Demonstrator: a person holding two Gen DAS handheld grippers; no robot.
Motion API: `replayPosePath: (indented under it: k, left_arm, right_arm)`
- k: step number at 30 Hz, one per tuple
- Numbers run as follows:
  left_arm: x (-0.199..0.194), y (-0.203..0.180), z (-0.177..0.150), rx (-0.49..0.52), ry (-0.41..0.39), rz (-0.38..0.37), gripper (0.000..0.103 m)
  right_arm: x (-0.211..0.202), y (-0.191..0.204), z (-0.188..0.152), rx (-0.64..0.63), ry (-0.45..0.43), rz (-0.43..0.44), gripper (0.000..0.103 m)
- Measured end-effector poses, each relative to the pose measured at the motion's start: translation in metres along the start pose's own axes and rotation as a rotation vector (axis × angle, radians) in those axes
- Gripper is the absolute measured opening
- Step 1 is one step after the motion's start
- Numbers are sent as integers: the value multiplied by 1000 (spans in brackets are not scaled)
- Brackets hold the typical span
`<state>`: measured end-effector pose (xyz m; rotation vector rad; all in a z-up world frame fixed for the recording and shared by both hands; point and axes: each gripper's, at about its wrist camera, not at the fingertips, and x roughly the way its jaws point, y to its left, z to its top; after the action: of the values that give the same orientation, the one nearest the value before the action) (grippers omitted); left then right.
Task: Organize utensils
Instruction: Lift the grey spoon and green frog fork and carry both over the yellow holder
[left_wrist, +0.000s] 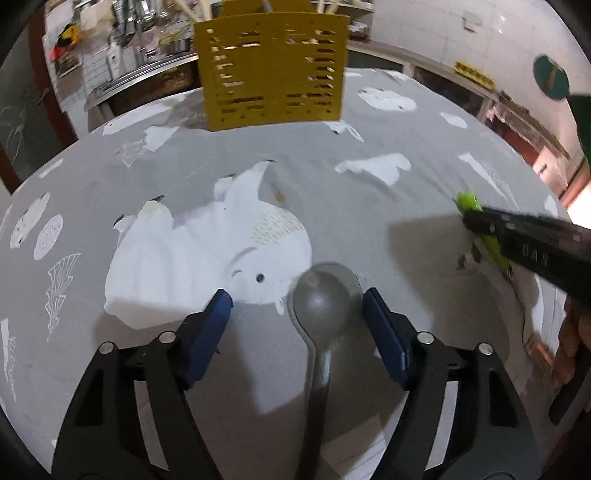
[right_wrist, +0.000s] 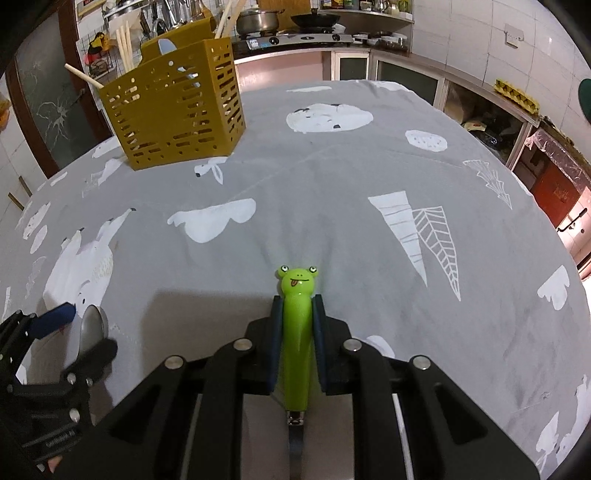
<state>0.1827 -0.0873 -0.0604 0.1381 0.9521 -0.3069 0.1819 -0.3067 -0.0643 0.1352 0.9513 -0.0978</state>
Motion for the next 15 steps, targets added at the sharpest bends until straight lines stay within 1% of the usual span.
replayPosePath:
  k: [1, 2, 3, 5, 10, 15]
  left_arm:
    - [0, 1, 1, -10, 1, 4, 66]
    - [1, 1, 3, -14, 0, 7, 59]
    - [2, 2, 4, -15, 0, 12, 57]
    - [4, 3, 8, -21, 0, 18, 46]
    - [8, 6, 16, -41, 13, 16, 35]
    - [9, 6, 17, -48, 1, 15, 35]
  right_arm:
    - [1, 1, 1, -4, 7, -3, 16]
    - [2, 1, 2, -8, 11, -6, 16]
    - [3, 2, 3, -11, 16, -8, 16]
    - [4, 3, 5, -14, 25, -13, 16]
    - [8, 5, 11, -24, 42, -20, 16]
    - [9, 5, 11, -24, 31, -19, 16]
